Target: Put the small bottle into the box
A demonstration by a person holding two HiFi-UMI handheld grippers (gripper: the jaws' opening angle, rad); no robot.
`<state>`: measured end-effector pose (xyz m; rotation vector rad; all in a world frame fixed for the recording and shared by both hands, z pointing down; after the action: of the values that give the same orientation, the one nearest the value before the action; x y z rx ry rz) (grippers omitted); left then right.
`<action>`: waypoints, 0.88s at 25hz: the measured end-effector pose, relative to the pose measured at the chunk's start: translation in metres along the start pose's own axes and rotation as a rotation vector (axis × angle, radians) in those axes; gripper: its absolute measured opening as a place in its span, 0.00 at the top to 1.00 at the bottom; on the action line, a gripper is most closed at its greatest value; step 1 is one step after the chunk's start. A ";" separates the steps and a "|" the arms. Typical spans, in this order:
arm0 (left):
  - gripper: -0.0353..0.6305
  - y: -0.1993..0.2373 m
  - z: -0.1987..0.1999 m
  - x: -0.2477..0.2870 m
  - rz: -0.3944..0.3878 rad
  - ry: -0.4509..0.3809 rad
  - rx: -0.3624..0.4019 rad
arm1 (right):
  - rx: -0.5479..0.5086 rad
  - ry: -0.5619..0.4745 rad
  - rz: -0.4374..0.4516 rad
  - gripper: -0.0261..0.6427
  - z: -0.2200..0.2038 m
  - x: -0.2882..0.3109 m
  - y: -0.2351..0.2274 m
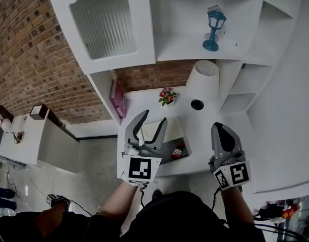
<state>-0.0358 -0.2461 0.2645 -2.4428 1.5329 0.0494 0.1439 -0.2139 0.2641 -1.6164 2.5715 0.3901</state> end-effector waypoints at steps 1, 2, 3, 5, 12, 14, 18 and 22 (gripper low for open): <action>0.64 0.004 0.000 -0.001 0.006 -0.001 -0.001 | -0.007 -0.002 -0.005 0.96 0.001 -0.001 -0.001; 0.64 0.007 0.001 -0.002 0.013 -0.002 -0.004 | -0.014 -0.003 -0.009 0.96 0.002 -0.001 -0.001; 0.64 0.011 0.002 -0.003 0.020 -0.001 -0.007 | -0.022 -0.004 -0.011 0.96 0.002 0.000 -0.002; 0.64 0.018 0.003 -0.002 0.032 -0.006 -0.012 | -0.040 -0.005 -0.011 0.96 0.002 0.004 -0.004; 0.64 0.023 0.011 0.004 0.025 -0.005 -0.027 | -0.130 -0.027 -0.014 0.96 0.012 0.024 -0.010; 0.64 0.024 0.012 0.004 0.025 -0.009 -0.027 | -0.140 -0.035 -0.018 0.96 0.015 0.027 -0.010; 0.64 0.028 0.010 0.003 0.027 -0.002 -0.028 | -0.151 -0.042 -0.019 0.96 0.018 0.030 -0.007; 0.64 0.031 0.007 0.003 0.028 -0.005 -0.042 | -0.148 -0.041 -0.030 0.96 0.017 0.030 -0.007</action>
<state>-0.0615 -0.2597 0.2511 -2.4515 1.5800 0.0941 0.1363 -0.2384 0.2400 -1.6715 2.5393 0.6183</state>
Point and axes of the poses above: the fingertips, and each gripper's own axes: x forward along the fingers, y to its left, z out of its top, the point moved 1 cm from there along -x, backward along the fingers, and after that the axes turned 4 degrees about -x, right-handed, at the moved point
